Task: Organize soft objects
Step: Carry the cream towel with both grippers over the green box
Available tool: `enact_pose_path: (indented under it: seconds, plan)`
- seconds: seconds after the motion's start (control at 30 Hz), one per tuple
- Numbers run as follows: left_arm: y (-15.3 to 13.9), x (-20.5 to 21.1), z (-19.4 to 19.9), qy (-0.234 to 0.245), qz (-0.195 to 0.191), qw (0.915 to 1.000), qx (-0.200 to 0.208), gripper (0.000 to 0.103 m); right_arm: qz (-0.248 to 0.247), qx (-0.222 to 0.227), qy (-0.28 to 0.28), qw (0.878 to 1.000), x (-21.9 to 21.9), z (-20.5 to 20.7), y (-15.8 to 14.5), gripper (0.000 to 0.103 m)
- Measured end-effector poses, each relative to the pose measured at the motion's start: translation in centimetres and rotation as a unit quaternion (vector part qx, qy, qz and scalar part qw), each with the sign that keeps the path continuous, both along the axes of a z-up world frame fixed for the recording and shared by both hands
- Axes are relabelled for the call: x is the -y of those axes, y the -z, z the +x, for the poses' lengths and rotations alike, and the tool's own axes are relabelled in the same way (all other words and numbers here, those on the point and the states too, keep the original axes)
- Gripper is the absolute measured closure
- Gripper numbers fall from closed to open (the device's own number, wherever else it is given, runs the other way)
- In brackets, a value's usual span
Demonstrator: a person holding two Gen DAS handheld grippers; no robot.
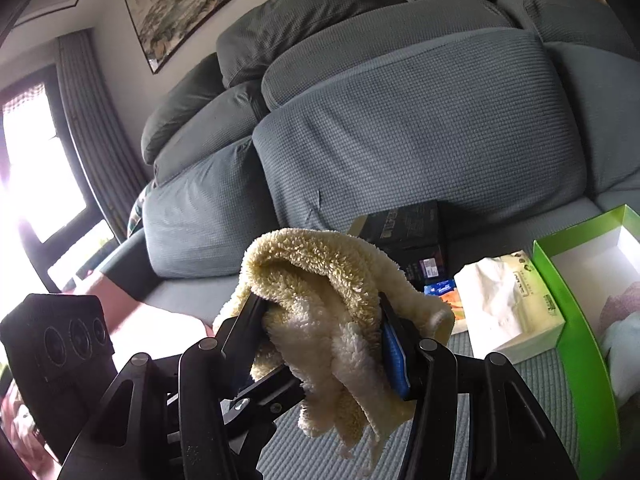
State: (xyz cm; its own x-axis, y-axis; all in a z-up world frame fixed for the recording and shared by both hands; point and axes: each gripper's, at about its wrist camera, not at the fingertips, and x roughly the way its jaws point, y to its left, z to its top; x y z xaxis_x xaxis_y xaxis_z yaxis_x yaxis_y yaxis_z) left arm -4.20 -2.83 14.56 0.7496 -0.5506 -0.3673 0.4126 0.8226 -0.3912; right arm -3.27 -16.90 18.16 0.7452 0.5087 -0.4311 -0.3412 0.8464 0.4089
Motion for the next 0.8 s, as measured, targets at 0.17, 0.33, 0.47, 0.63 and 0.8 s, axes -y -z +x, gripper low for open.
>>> enact_pose_path:
  seconds: [0.17,0.33,0.47,0.63,0.8]
  plan:
    - [-0.6,1.0,-0.4,0.004,0.01,0.9999,0.011,0.069,0.01,0.01,0.0,1.0,1.1,-0.2,-0.3,0.048]
    - [-1.2,2.3,-0.3,0.014,0.025,0.9994,0.019,0.069,0.011,0.013,0.008,1.0,2.2,-0.4,-0.5,0.048]
    - [-1.7,3.9,-0.1,0.025,0.037,0.9986,0.027,0.069,0.025,0.018,0.022,0.999,3.6,-0.5,-0.7,0.048]
    - [-2.0,6.8,0.6,0.039,0.055,0.9974,0.025,0.069,0.046,0.013,0.048,0.998,6.2,-0.4,-0.4,0.048]
    - [-2.3,10.1,1.1,0.065,0.062,0.9954,0.034,0.069,0.074,0.012,0.091,0.993,9.4,-0.5,-0.3,0.048]
